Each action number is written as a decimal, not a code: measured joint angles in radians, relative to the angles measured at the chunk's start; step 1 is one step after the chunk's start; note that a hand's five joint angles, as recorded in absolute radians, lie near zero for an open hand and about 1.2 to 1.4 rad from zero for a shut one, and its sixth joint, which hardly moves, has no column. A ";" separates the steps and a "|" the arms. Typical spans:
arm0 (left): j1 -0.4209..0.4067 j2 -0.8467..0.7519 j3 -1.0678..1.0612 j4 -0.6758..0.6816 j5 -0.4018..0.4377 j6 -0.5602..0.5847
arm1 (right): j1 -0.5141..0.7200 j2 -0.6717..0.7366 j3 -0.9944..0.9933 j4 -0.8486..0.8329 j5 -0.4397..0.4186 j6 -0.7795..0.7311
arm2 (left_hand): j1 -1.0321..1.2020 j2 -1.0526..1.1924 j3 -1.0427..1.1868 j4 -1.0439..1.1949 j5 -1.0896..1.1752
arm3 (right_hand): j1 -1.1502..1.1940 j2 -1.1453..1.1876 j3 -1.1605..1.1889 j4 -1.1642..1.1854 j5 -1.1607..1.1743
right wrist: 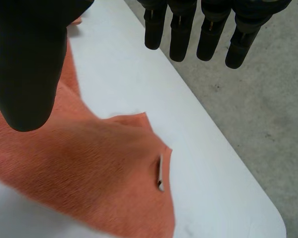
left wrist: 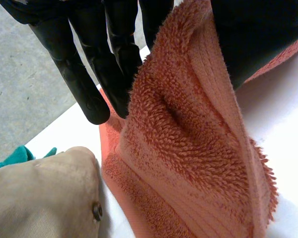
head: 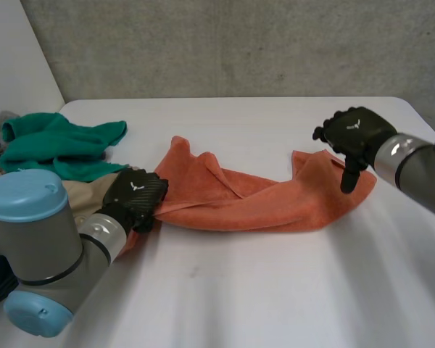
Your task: Fold the laundry.
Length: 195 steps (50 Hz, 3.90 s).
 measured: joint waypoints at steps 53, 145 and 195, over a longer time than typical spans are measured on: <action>0.066 0.142 -0.014 -0.122 -0.133 -0.013 | -0.154 -0.100 0.072 0.002 -0.021 -0.404 | -0.018 -0.004 0.004 0.008 -0.013 | 0.768 0.833 0.892 0.897 0.896; 0.094 -0.178 0.074 0.179 -0.004 0.168 | -0.354 0.023 0.445 -0.493 -0.112 -0.128 | 0.012 0.006 0.004 0.008 -0.018 | 0.118 0.106 0.161 0.154 0.155; 0.131 0.033 -0.037 0.038 0.017 0.144 | -0.265 0.279 -0.197 0.049 0.002 -0.281 | 0.012 0.008 0.005 0.009 -0.018 | 0.813 0.835 0.892 0.896 0.895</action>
